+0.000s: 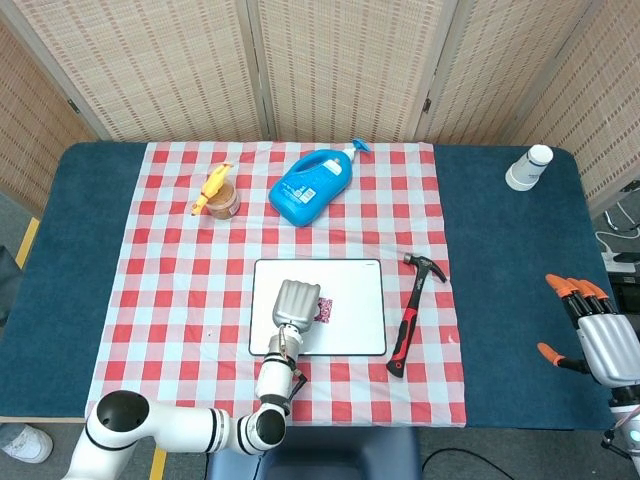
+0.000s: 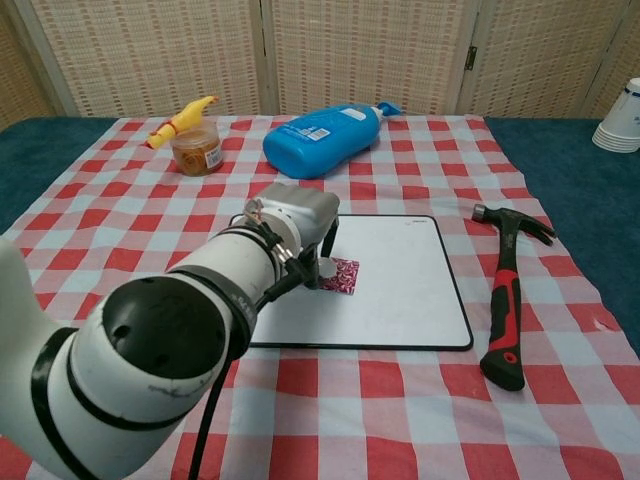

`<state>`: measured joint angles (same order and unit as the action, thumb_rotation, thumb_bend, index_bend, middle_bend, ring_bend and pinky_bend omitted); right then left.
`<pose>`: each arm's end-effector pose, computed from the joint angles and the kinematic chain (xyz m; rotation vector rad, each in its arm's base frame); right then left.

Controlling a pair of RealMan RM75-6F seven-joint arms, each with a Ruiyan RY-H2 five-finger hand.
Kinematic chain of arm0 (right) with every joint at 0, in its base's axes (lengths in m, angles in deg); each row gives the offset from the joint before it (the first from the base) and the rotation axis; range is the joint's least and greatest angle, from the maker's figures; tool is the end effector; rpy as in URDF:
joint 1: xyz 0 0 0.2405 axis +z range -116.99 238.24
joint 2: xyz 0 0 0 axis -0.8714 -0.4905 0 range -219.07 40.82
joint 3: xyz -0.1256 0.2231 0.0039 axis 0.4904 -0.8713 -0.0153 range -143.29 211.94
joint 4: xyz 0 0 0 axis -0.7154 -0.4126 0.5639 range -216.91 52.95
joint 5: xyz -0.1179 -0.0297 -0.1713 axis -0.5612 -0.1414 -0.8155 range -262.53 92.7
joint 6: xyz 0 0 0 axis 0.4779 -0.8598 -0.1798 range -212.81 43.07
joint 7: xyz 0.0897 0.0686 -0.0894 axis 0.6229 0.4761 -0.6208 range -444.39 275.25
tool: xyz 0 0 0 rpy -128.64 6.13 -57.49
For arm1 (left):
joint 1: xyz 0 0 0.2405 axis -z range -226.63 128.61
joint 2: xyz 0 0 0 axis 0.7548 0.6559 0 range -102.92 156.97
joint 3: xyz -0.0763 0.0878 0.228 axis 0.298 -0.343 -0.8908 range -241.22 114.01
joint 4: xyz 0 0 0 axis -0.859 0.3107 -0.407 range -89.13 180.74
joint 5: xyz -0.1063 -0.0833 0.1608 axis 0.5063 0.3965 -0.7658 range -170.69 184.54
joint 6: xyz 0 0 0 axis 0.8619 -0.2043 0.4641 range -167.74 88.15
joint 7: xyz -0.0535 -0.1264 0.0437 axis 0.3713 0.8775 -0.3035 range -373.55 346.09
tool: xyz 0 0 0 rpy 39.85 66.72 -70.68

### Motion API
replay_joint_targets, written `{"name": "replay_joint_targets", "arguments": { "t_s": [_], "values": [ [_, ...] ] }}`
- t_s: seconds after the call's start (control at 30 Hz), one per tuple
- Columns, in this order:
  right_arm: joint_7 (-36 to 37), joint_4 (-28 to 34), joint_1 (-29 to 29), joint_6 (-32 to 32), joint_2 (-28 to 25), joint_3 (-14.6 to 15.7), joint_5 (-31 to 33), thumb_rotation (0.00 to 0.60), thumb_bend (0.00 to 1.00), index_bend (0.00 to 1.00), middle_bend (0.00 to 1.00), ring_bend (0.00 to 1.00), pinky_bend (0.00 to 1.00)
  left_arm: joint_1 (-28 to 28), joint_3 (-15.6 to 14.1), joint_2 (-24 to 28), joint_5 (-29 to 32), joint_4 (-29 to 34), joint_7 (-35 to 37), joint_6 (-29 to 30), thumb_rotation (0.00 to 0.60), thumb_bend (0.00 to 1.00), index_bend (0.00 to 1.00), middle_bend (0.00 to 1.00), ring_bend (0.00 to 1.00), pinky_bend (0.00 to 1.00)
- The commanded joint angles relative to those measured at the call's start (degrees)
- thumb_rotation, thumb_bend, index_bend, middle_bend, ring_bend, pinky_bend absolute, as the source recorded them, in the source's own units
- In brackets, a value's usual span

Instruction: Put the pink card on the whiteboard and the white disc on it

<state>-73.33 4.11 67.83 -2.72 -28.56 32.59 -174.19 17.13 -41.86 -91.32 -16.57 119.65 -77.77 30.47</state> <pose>-0.3271 -0.1921 0.1793 1.4689 -0.9298 0.9301 -0.0066 0.3349 -0.1291 -1.8199 -0.8588 -0.5818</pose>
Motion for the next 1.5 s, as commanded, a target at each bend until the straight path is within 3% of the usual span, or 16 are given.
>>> {"name": "replay_joint_targets", "arguments": {
  "t_s": [0.03,0.6,0.8,1.0,1.13,1.33,1.43,1.5],
  "values": [
    [0.1,0.0,0.1,-0.1,0.0,0.0,0.1,0.6,0.12,0.06,0.12,0.06,0.13,0.2,0.2,-0.5,-0.9,-1.0,0.4,-0.1,0.6,0.31,0.49,1.0,1.0,1.0],
    [0.4,-0.1,0.1,-0.2,-0.1,-0.4,0.6,0.6,0.12,0.06,0.12,0.06,0.13,-0.6,0.9,-1.4,-1.5,-3.4,0.6,-1.4,0.6,0.31,0.47,1.0,1.0,1.0],
    [0.4,-0.2,0.3,-0.7,-0.1,-0.4,0.8,0.6,0.12,0.06,0.12,0.06,0.13,-1.0,1.3,-1.4,-1.5,-3.5,0.8,-1.7,0.6,0.3,0.4,1.0,1.0,1.0],
    [0.4,-0.2,0.2,-0.6,0.0,-0.5,0.9,0.6,0.12,0.06,0.12,0.06,0.13,-1.6,1.5,-0.2,-2.2,-2.2,0.7,-1.1,0.6,0.28,0.38,1.0,1.0,1.0],
    [0.5,-0.3,0.2,-0.5,-0.1,-0.6,1.1,0.6,0.12,0.06,0.12,0.06,0.13,-2.4,1.8,2.9,-3.0,2.6,-0.4,1.6,0.6,0.28,0.38,1.0,1.0,1.0],
    [0.2,-0.1,0.3,-0.8,0.0,-0.5,1.0,0.6,0.13,0.06,0.12,0.06,0.13,-7.0,0.3,11.6,-4.2,14.8,-1.6,8.2,0.6,0.28,0.42,1.0,1.0,1.0],
    [-0.3,0.2,0.0,-0.2,0.0,-0.1,0.0,0.6,0.13,0.06,0.12,0.06,0.13,-11.3,-2.0,16.2,-8.6,19.6,3.6,10.3,0.6,0.29,0.44,1.0,1.0,1.0],
    [-0.7,0.4,-0.1,0.3,0.1,0.3,-0.7,0.6,0.13,0.06,0.12,0.06,0.13,-15.3,-5.2,19.9,-14.8,22.2,10.8,9.9,0.6,0.29,0.41,0.93,0.96,0.98]
  ]
}}
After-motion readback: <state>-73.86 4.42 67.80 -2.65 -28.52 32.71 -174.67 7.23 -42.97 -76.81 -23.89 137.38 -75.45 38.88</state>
